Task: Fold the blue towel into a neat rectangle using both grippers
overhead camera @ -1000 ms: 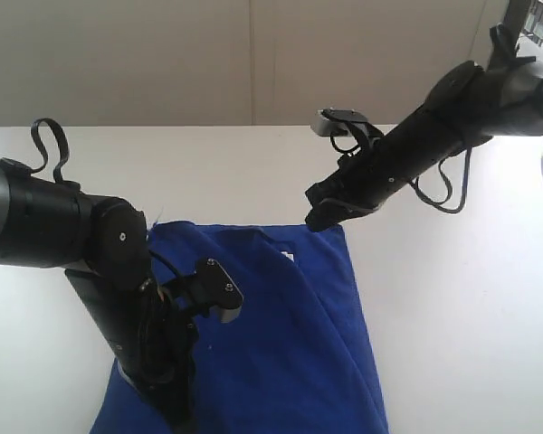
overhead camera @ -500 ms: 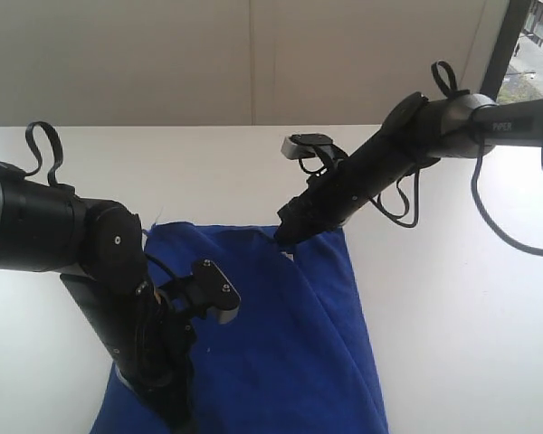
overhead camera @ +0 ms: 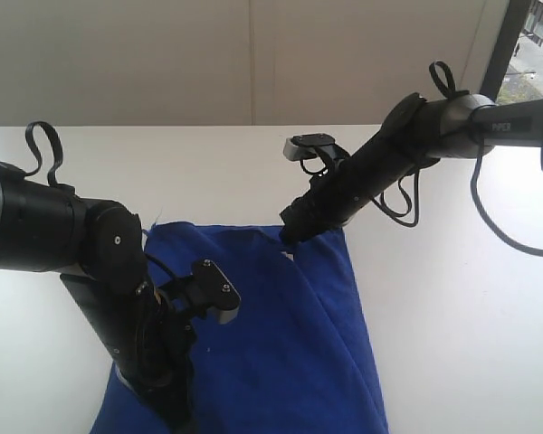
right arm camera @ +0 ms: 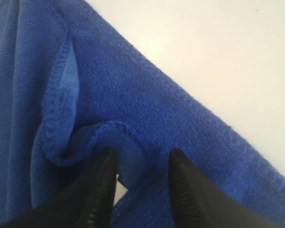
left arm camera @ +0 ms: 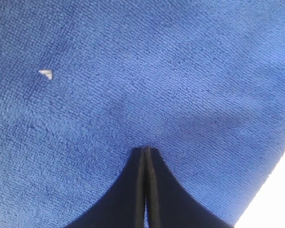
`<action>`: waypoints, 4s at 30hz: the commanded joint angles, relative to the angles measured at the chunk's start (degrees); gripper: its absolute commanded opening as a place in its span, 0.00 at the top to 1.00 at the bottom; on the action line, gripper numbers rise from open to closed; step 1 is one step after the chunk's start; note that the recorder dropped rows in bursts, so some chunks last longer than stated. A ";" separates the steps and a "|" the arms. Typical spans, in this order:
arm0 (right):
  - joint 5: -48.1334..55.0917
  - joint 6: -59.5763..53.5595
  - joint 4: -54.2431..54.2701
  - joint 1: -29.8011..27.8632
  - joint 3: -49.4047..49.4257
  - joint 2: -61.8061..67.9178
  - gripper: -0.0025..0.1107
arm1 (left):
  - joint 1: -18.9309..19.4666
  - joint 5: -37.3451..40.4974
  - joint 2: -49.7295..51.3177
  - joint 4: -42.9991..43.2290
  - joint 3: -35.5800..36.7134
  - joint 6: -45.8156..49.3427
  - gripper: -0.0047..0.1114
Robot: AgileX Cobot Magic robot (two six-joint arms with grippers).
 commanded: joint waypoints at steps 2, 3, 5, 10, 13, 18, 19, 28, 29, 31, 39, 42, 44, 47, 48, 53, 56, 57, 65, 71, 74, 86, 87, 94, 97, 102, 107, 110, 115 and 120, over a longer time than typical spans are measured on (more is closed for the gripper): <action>1.12 0.19 0.12 0.05 0.22 0.04 0.67 | -0.24 0.71 0.70 0.33 1.39 -0.52 0.96; 1.38 0.19 0.12 0.21 0.22 0.04 0.67 | -0.24 0.63 0.70 0.25 1.39 -0.52 0.96; 1.62 0.19 0.29 0.70 0.22 0.04 0.67 | -0.24 0.56 0.70 0.25 1.39 -0.52 0.96; 0.62 0.19 0.29 2.26 0.22 0.04 0.69 | -0.24 0.56 0.70 0.25 1.39 -0.52 0.96; -0.62 0.19 -0.35 2.39 0.22 0.04 0.73 | -0.24 0.69 0.70 0.25 1.39 -0.52 0.96; -0.76 1.81 -2.22 2.39 0.22 0.04 0.73 | -0.24 0.55 0.70 -0.06 1.39 -0.52 0.96; -0.91 2.20 -2.70 2.39 0.22 0.04 0.73 | -0.24 0.55 0.70 -0.06 1.39 -0.52 0.96; -1.80 4.03 -4.59 2.39 0.22 0.04 0.73 | -0.24 0.55 0.70 -0.06 1.39 -0.52 0.96; -2.31 4.03 -4.59 2.39 0.22 0.04 0.73 | -0.24 0.55 0.70 -0.06 1.39 -0.52 0.96; -2.44 4.03 -4.59 2.39 0.22 0.04 0.77 | -0.24 0.55 0.70 -0.06 1.39 -0.52 0.96; -2.70 4.03 -4.74 2.39 0.22 0.04 0.98 | -0.24 0.57 0.70 -0.30 1.39 -0.52 0.96; -2.84 4.03 -5.30 2.39 0.22 0.04 0.98 | -0.24 0.57 0.70 -0.42 1.39 -0.52 0.96; -2.84 4.29 -6.35 2.12 0.22 -0.07 0.98 | -0.24 0.57 0.70 -0.42 1.39 -0.52 0.96; -2.54 4.42 -6.93 1.55 0.22 -0.48 0.98 | -0.24 0.57 0.70 -0.42 1.39 -0.52 0.96; -2.54 4.51 -6.93 1.33 0.22 -0.72 0.98 | -0.24 0.57 0.70 -0.42 1.39 -0.52 0.96; -2.54 4.51 -7.62 -0.14 0.22 -2.31 0.98 | -0.24 0.57 0.70 -0.42 1.39 -0.52 0.96; -2.42 4.51 -8.01 -0.76 0.22 -2.52 0.98 | -0.24 0.57 0.70 -0.42 1.39 -0.52 0.96; -2.31 4.51 -8.24 -1.03 0.22 -2.52 0.98 | -0.24 0.57 0.70 -0.42 1.39 -0.52 0.96; -2.22 9.80 -18.42 -1.51 -0.08 -3.48 0.98 | -0.24 0.57 0.70 -0.83 1.39 -0.52 0.96; -3.62 10.31 -19.84 -1.51 -0.08 -5.95 0.98 | -0.24 0.57 0.70 -0.83 1.39 -0.52 0.96; -4.26 10.84 -22.55 -1.51 -0.08 -6.67 0.98 | -0.24 0.57 0.70 -0.83 1.39 -0.52 0.96; -6.14 12.01 -25.20 -1.51 -0.08 -6.00 0.98 | -0.24 0.57 0.70 -0.83 1.39 -0.52 0.96; -6.21 12.01 -25.20 -1.51 -0.08 -5.71 0.98 | -0.24 0.57 0.70 -0.94 1.39 -0.52 0.96; -8.85 11.77 -25.20 -1.51 -0.08 -4.45 0.96 | -0.24 0.57 0.70 -0.94 1.39 -0.52 0.96; -9.85 11.77 -25.42 -1.51 -0.08 -4.45 0.85 | -0.24 0.57 0.70 -0.94 1.39 -0.52 0.96; -11.67 12.01 -25.97 -1.51 -0.08 -4.45 0.62 | -0.24 0.57 0.70 -0.94 1.39 -0.52 0.96; -11.37 14.67 -28.29 -1.51 -0.08 -7.35 0.59 | -0.24 -0.38 0.70 -0.95 1.39 -0.52 0.96; -9.00 14.67 -28.43 -1.51 0.03 -11.58 0.64 | -0.24 -1.17 0.46 -0.95 1.13 -0.52 0.96; -4.91 14.67 -28.43 -1.51 2.18 -19.63 0.79 | -0.24 0.08 -5.82 3.48 -1.17 -0.69 0.96; -3.22 13.92 -27.24 -1.34 9.74 -26.70 0.94 | -0.24 1.42 -14.98 17.63 -1.66 -11.79 0.96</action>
